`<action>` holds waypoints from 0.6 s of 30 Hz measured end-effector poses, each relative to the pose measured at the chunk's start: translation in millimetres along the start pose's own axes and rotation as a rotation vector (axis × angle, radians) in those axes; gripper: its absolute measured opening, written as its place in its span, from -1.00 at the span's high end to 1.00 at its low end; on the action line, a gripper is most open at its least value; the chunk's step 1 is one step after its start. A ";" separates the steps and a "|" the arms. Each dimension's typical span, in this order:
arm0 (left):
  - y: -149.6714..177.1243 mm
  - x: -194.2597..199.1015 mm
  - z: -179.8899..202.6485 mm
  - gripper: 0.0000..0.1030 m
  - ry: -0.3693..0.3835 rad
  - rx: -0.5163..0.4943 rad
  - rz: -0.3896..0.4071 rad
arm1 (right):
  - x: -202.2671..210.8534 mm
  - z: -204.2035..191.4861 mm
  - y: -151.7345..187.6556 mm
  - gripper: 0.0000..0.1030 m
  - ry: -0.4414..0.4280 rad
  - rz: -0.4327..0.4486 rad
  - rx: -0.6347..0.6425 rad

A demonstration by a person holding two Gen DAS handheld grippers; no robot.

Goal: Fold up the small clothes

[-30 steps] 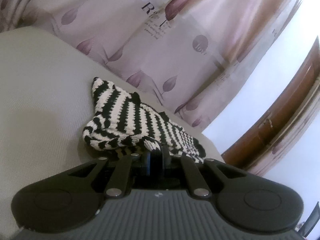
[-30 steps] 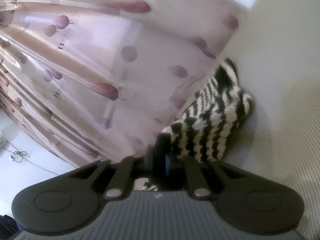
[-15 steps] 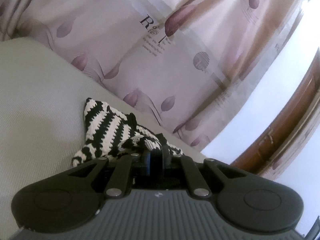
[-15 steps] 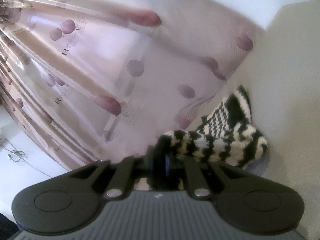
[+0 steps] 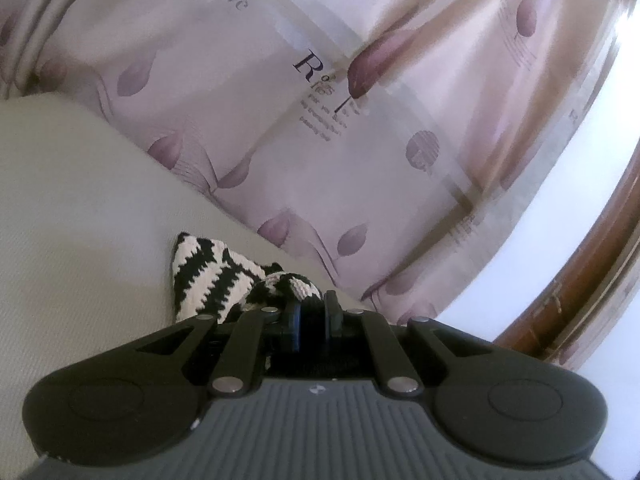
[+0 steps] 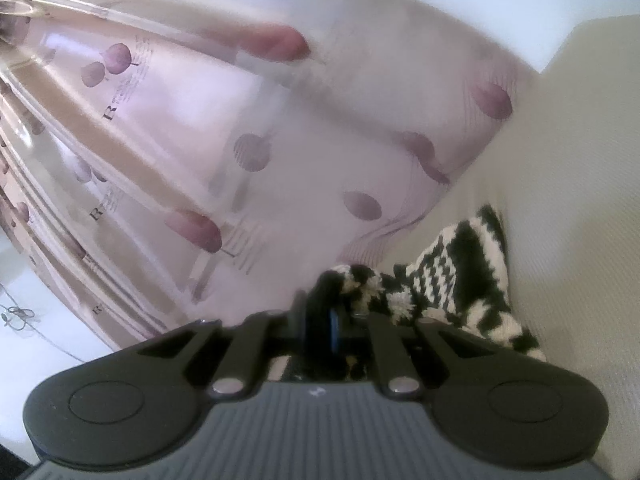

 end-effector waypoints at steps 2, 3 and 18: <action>-4.0 -5.6 0.0 0.80 -0.007 0.002 0.006 | -4.7 3.0 -6.3 0.79 0.006 0.010 0.000; -5.8 -8.6 0.0 0.80 -0.010 0.004 0.007 | -7.5 4.9 -9.7 0.79 0.010 0.014 0.000; -25.7 -67.6 -12.5 0.80 -0.086 0.035 0.012 | -56.9 52.1 -41.0 0.79 0.085 0.049 -0.044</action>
Point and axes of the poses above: each gripper's, at about its wrist camera, not at the fingertips, and x roughly against the way its jaws point, z to its right, y to its underside, the point moved 8 cm from there along -x, roughly the way its jaws point, and after that the axes turned 13 degrees about -y, right-handed, at the moved point
